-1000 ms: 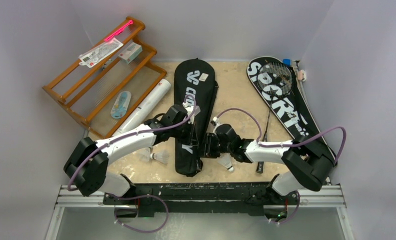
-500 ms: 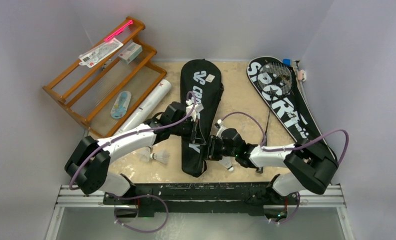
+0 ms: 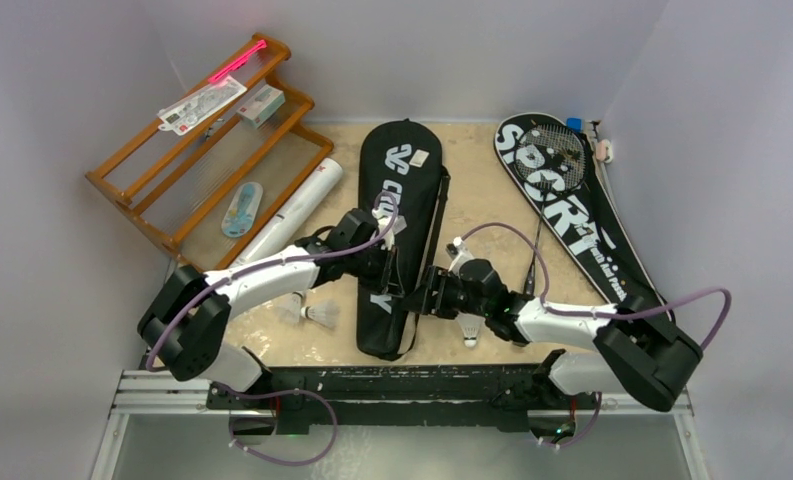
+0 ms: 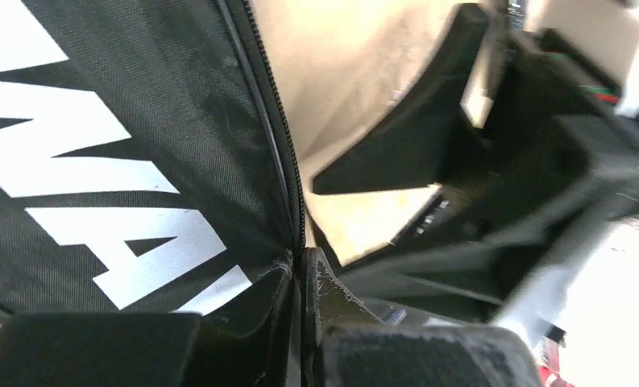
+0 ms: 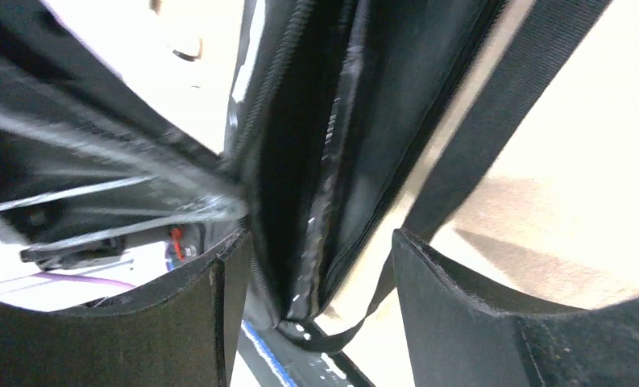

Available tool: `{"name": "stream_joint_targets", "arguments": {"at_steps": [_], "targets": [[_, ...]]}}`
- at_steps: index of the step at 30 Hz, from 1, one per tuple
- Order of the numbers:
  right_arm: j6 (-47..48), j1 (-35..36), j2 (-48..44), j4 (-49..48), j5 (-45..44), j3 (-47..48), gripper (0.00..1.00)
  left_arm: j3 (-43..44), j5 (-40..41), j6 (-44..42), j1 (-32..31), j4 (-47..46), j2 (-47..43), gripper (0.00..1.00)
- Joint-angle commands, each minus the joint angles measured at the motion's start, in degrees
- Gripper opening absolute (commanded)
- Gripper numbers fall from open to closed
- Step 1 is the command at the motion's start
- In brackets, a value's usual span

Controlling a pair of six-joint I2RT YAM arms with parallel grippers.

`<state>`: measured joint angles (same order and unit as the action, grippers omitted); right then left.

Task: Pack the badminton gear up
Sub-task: Place the racket in the racket bag, then pick up the racket from the center of the board.

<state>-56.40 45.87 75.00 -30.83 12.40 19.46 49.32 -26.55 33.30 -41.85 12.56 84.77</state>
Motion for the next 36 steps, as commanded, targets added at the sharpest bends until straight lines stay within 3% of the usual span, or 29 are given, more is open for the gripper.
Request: {"name": "stream_joint_targets", "arguments": {"at_steps": [1, 8, 13, 15, 17, 21, 28, 33, 36], "targets": [[3.23, 0.02, -5.89, 2.83, -1.55, 4.59, 0.67, 3.76, 10.29, -4.07, -0.61, 7.87, 0.86, 0.05], [15.56, -3.29, -11.46, 36.78, -10.76, 19.22, 0.67, 6.06, 17.93, -5.64, -1.02, 12.59, 1.78, 0.05], [21.74, -14.61, -14.07, 51.28, -11.14, 23.06, 0.67, 8.73, 21.13, -5.88, -3.94, 13.49, 5.61, 0.05], [21.88, -17.68, -16.17, 55.71, -14.99, 23.06, 0.71, 10.43, 23.76, -5.68, -6.29, 14.24, 6.55, 0.10], [21.48, -21.16, -17.51, 59.28, -18.79, 22.56, 0.74, 12.10, 26.34, -4.90, -8.65, 14.58, 7.24, 0.22], [18.75, -30.79, -17.41, 61.65, -21.75, 19.67, 0.80, 14.28, 33.93, -3.30, -12.38, 15.27, 8.87, 0.41], [13.99, -34.83, -13.30, 59.54, -32.57, 18.14, 0.78, 18.36, 43.48, -2.44, -15.09, 19.39, 17.15, 0.50], [12.28, -35.13, -4.78, 59.35, -34.19, 19.25, 0.76, 18.53, 45.76, -3.70, -15.09, 20.53, 20.38, 0.51], [10.25, -35.12, -0.66, 60.55, -35.73, 20.34, 0.75, 19.04, 48.80, -3.53, -15.06, 23.11, 21.43, 0.39]]}}
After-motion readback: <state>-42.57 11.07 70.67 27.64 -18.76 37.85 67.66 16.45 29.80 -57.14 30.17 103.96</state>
